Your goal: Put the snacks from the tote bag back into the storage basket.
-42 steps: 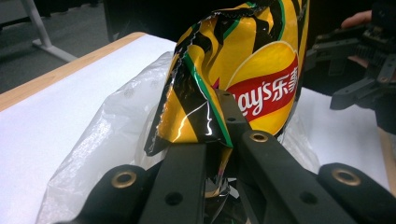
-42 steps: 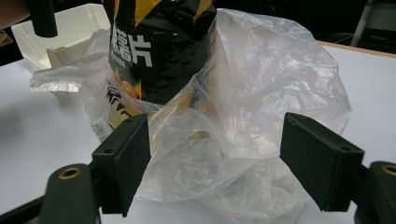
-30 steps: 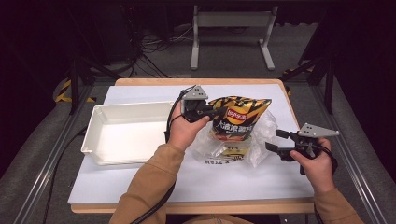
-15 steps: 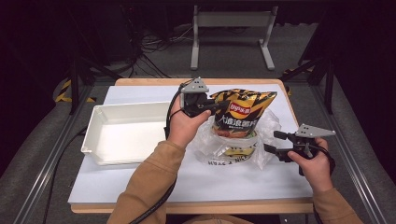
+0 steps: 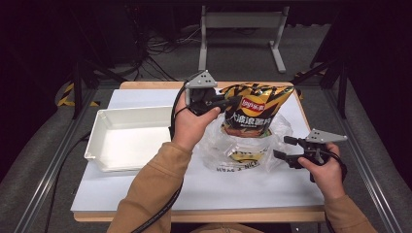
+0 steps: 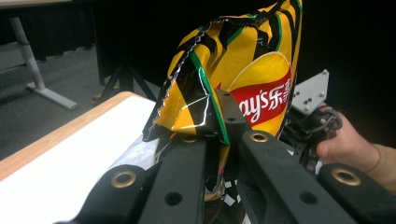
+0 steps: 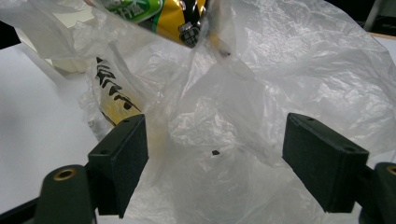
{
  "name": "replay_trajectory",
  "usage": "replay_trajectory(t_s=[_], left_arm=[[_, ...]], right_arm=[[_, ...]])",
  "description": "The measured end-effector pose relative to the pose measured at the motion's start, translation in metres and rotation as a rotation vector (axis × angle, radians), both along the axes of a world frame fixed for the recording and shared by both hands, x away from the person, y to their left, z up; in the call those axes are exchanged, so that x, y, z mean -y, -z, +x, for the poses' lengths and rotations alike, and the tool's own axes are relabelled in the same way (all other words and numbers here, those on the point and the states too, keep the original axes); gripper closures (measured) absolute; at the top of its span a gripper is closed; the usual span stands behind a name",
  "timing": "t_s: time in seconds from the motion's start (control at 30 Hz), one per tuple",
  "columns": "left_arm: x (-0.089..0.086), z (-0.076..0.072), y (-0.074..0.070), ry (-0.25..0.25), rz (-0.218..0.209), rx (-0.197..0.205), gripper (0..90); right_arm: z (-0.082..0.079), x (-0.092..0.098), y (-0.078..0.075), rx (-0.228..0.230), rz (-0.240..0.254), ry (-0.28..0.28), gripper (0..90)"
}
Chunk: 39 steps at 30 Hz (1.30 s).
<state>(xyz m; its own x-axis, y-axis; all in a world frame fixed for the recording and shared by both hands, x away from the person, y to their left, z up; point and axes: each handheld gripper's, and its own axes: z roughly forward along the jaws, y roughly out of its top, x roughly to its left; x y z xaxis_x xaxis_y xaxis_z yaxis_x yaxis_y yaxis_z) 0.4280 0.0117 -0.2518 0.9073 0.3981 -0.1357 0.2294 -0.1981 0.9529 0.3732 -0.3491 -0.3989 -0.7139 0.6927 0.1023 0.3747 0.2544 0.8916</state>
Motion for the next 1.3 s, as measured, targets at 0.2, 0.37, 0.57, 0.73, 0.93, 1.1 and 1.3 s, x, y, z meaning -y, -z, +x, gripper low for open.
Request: replay_trajectory(t_s=[0.2,0.37,0.57,0.73,0.93,1.1,1.3], left_arm=[[0.002,-0.002,-0.009,-0.003,-0.012,0.006,89.7],[-0.001,-0.005,-0.019,-0.010,-0.019,0.025,89.7],[-0.008,-0.007,-0.027,-0.010,-0.022,0.027,89.6],[-0.013,-0.012,-0.040,-0.021,-0.019,0.042,89.6],[-0.020,-0.014,-0.049,-0.045,-0.024,0.037,89.6],[-0.029,-0.016,-0.054,-0.067,-0.023,0.045,89.6],[-0.048,-0.018,-0.052,-0.099,-0.036,0.043,89.6]], right_arm=[[-0.001,0.002,-0.001,0.008,-0.001,0.001,22.9],[-0.001,0.002,-0.002,0.013,0.001,0.002,22.7],[-0.001,0.002,-0.002,0.014,-0.001,0.002,22.7],[-0.001,0.001,-0.002,0.009,0.000,0.001,22.8],[-0.001,0.001,-0.002,0.008,0.000,0.002,22.7],[-0.001,0.002,-0.001,0.008,0.001,0.002,22.7],[0.002,0.000,-0.002,0.007,0.003,-0.005,22.7]])
